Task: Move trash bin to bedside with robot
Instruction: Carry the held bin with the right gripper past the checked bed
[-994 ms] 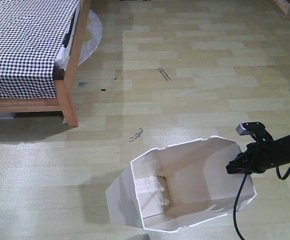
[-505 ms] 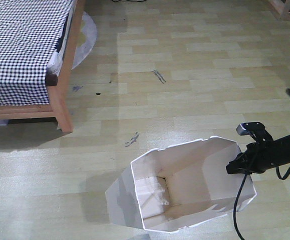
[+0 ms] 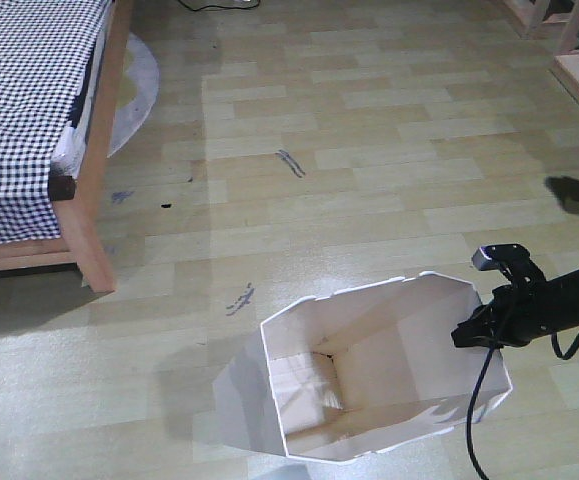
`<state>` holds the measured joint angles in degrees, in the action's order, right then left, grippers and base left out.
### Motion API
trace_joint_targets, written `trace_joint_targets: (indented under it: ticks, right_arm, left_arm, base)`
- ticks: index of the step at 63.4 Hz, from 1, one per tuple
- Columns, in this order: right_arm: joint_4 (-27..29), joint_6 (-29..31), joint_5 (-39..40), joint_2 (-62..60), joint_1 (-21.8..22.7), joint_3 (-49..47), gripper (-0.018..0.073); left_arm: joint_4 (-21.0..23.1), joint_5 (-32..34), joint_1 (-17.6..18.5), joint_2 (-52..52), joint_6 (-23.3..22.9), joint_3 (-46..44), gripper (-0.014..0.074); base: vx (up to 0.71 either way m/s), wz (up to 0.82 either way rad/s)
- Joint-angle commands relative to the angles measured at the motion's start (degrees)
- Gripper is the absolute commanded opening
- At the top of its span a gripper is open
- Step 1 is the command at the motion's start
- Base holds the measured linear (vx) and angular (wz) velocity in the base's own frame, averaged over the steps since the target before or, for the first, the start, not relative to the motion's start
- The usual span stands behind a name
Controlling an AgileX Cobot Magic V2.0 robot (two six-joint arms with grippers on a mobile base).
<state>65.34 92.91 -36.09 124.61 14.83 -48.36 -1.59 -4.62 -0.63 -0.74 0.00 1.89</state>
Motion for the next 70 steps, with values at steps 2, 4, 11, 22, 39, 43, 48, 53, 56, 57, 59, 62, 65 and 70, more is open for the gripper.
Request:
trace_joint_targets:
  ticks: [2, 4, 11, 22, 39, 43, 48, 53, 56, 57, 59, 62, 65, 70]
  right_arm:
    - [4.6, -0.8, -12.9, -3.9, 0.1, -0.6, -0.0005]
    - [4.6, -0.8, -12.9, -3.9, 0.1, -0.6, -0.0005]
    - [4.6, -0.8, -12.9, -3.9, 0.1, -0.6, -0.0005]
    - [4.6, -0.8, -12.9, -3.9, 0.1, -0.6, -0.0005]
    - [4.6, -0.8, -12.9, -3.9, 0.1, -0.6, -0.0005]
    - [4.6, -0.8, -12.9, -3.9, 0.1, -0.6, -0.0005]
    - [4.6, -0.8, -12.9, -3.9, 0.1, -0.6, -0.0005]
    - [4.6, -0.8, -12.9, -3.9, 0.1, -0.6, -0.0005]
    - [4.6, -0.8, -12.9, -3.9, 0.1, -0.6, -0.0005]
    - [4.6, -0.8, -12.9, -3.9, 0.1, -0.6, -0.0005]
    - [4.6, -0.8, -12.9, -3.9, 0.1, -0.6, -0.0005]
    - [4.6, -0.8, -12.9, -3.9, 0.1, -0.6, -0.0005]
    - [4.6, -0.8, -12.9, -3.9, 0.1, -0.6, -0.0005]
    - [4.6, -0.8, -12.9, -3.9, 0.1, -0.6, -0.0005]
  left_arm:
    - [0.5, 4.3, 0.4, -0.8, -0.8, 0.7, -0.0006]
    - [0.5, 4.3, 0.4, -0.8, -0.8, 0.7, -0.0006]
    - [0.5, 4.3, 0.4, -0.8, -0.8, 0.7, -0.0006]
    - [0.5, 4.3, 0.4, -0.8, -0.8, 0.7, -0.0006]
    - [0.5, 4.3, 0.4, -0.8, -0.8, 0.7, -0.0006]
    - [0.5, 4.3, 0.4, -0.8, -0.8, 0.7, -0.0006]
    - [0.5, 4.3, 0.4, -0.8, -0.8, 0.7, -0.0006]
    - [0.5, 4.3, 0.4, -0.8, -0.8, 0.7, -0.0006]
    - [0.5, 4.3, 0.4, -0.8, -0.8, 0.7, -0.0006]
    - [0.5, 4.3, 0.4, -0.8, -0.8, 0.7, -0.0006]
    - [0.5, 4.3, 0.4, -0.8, -0.8, 0.7, -0.0006]
    - [0.5, 4.3, 0.4, -0.8, -0.8, 0.7, -0.0006]
    - [0.5, 4.3, 0.4, -0.8, -0.8, 0.7, -0.0006]
    - [0.5, 4.3, 0.4, -0.8, -0.8, 0.7, -0.0006]
  base:
    - [0.16, -0.13]
    - [0.16, -0.13]
    - [0.16, -0.14]
    - [0.16, -0.16]
    - [0.16, -0.15]
    - [0.16, -0.09]
    - [0.16, -0.05]
    - [0.16, -0.01]
    - [0.16, 0.02]
    - [0.16, 0.03]
    - [0.17, 0.05]
    - [0.17, 0.08]
    - [0.18, 0.11]
    - [0.20, 0.14]
